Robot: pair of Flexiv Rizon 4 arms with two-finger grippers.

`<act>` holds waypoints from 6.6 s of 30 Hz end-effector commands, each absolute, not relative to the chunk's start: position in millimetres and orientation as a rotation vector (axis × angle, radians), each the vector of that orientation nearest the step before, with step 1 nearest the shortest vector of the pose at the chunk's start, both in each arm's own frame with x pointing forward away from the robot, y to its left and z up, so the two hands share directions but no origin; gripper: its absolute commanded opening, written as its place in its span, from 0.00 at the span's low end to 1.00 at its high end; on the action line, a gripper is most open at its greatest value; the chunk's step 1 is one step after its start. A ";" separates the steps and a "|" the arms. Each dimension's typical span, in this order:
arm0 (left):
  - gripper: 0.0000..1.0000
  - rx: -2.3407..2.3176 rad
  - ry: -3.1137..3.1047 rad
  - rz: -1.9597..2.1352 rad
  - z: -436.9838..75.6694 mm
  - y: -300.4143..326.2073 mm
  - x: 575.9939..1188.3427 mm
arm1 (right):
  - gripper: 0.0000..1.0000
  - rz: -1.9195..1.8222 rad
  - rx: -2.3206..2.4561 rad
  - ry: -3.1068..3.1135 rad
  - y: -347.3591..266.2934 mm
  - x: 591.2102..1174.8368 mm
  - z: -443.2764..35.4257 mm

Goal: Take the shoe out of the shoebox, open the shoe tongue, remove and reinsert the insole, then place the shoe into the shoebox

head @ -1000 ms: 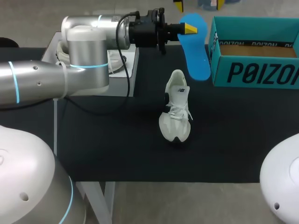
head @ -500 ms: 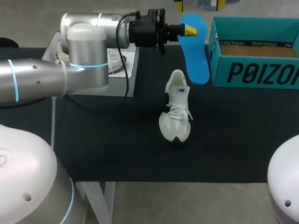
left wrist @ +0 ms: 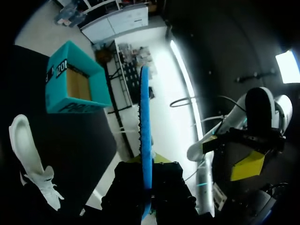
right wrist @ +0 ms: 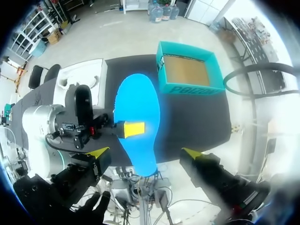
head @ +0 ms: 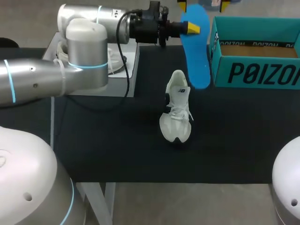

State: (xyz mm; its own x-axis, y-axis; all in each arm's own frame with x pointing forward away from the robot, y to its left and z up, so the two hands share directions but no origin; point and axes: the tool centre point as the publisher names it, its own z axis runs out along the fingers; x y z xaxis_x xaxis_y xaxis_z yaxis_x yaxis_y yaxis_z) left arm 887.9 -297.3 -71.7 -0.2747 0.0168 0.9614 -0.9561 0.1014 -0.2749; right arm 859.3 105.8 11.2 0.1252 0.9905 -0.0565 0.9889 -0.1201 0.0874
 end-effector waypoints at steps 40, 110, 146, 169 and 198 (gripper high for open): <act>0.00 0.998 -1.309 1.245 -86.4 -271.5 903.6 | 1.00 2.014 2.404 2.490 51.0 879.7 -15.4; 0.00 0.648 -1.690 1.596 -79.4 -273.8 903.6 | 1.00 2.383 2.353 2.257 19.2 885.4 -61.0; 0.00 -0.319 -1.985 2.084 -56.0 -273.6 872.0 | 1.00 2.412 2.389 2.206 15.2 885.5 -65.8; 0.00 -1.171 -2.337 2.453 -21.9 -265.2 851.2 | 1.00 2.405 2.408 2.186 13.7 883.7 -66.9; 0.00 -1.812 -2.282 2.471 -19.4 -264.2 862.5 | 1.00 2.390 2.439 2.176 13.2 879.9 -69.9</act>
